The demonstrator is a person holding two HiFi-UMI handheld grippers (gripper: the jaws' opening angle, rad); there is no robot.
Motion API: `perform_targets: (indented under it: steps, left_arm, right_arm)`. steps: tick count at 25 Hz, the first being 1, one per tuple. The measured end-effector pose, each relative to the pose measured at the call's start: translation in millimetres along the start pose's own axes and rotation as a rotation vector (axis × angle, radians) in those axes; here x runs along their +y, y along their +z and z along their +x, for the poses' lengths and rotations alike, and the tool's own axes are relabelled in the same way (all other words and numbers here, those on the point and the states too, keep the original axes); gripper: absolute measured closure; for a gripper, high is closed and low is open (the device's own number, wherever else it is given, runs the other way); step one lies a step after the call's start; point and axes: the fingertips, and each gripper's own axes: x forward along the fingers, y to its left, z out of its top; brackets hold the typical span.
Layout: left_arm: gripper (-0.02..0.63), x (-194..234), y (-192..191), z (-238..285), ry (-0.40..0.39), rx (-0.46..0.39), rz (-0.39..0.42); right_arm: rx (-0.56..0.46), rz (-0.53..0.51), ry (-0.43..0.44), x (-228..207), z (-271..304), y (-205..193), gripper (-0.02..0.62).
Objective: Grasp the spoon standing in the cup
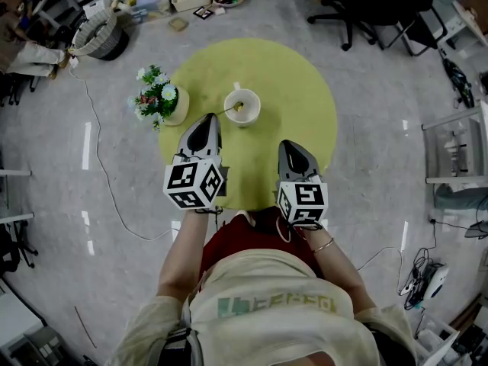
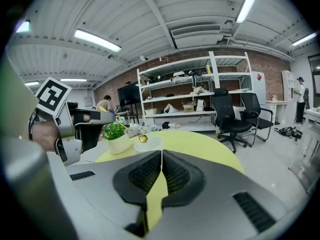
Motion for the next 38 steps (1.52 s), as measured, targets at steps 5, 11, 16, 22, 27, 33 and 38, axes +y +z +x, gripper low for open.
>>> perform_targets:
  steps: [5, 11, 16, 22, 27, 33, 38]
  left_arm:
    - [0.581, -2.1, 5.8, -17.4, -0.005, -0.016, 0.005]
    - [0.580, -5.5, 11.2, -38.5, -0.009, -0.035, 0.013]
    - [0.581, -4.1, 12.9, -56.8, -0.011, -0.051, 0.018]
    - [0.580, -6.8, 11.3, -78.3, -0.017, -0.055, 0.018]
    - [0.580, -5.3, 5.4, -92.6, -0.022, -0.049, 0.016]
    - [0.581, -4.6, 1.3, -110.1, -0.028, -0.049, 0.016]
    - [0.580, -4.5, 0.5, -121.4, -0.035, -0.050, 0.023]
  right_arm:
    - [-0.018, -0.001, -0.008, 7.8, -13.4, 2.2, 0.558]
    - [-0.028, -0.007, -0.016, 14.7, -27.7, 1.1, 0.558]
    - [-0.038, -0.012, -0.021, 24.5, -37.7, 0.8, 0.557]
    - [-0.047, -0.018, -0.028, 33.1, -52.9, 0.0, 0.558]
    - [-0.051, -0.030, -0.027, 41.9, -59.9, -4.6, 0.558]
    - [-0.056, -0.032, -0.028, 53.6, -70.7, -8.0, 0.558]
    - [-0.060, -0.038, -0.030, 61.8, -78.1, -11.0, 0.558]
